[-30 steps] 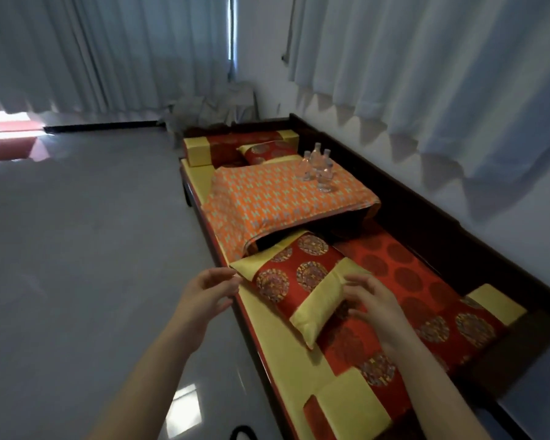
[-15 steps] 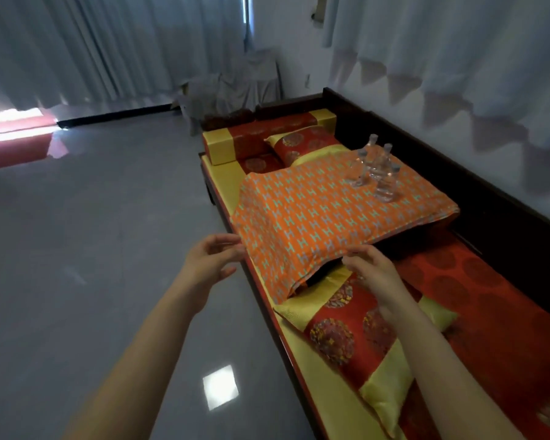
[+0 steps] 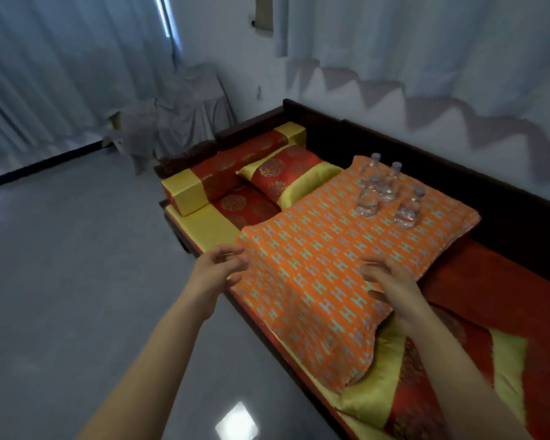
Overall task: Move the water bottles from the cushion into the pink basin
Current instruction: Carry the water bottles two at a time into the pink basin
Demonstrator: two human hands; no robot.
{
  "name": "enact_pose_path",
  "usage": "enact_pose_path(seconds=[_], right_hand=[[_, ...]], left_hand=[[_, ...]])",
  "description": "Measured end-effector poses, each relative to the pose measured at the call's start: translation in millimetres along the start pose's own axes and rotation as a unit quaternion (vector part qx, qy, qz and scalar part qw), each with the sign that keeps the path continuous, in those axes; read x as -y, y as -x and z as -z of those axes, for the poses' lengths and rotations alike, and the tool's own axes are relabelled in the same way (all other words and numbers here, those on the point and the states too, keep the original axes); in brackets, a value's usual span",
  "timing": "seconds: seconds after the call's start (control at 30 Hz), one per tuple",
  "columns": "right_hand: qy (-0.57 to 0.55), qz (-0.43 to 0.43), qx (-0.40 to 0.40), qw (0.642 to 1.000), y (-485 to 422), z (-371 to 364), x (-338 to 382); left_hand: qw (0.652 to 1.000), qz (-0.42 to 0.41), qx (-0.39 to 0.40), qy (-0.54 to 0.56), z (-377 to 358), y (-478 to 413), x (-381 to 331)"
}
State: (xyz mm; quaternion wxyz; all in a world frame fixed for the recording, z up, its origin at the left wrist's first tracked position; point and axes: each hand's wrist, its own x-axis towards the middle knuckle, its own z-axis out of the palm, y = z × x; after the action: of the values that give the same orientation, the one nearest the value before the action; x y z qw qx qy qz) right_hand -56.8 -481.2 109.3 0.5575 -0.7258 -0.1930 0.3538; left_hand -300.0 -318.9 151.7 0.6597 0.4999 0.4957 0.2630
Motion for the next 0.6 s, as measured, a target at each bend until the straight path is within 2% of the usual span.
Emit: enact_pose_path(seconds=[0.13,0.27,0.4,0.6], right_hand=[[-0.016,-0.020,-0.051,0.998,-15.0,-15.4,2.7],[-0.020,-0.048,-0.118,0.992,-45.2,-9.8,3.7],[-0.036,-0.063,-0.183,0.980,-92.2,6.1,-4.3],[-0.063,-0.089,-0.233,0.966,-152.7,11.5,-6.9]], left_hand=[[0.999,0.010,0.041,-0.015,-6.5,-54.9,-17.2],[0.989,0.023,0.129,-0.067,-35.9,-121.5,-27.9],[0.970,0.029,0.202,-0.132,-78.3,-187.8,-29.5],[0.938,0.076,0.260,-0.217,-114.9,-278.8,-30.2]])
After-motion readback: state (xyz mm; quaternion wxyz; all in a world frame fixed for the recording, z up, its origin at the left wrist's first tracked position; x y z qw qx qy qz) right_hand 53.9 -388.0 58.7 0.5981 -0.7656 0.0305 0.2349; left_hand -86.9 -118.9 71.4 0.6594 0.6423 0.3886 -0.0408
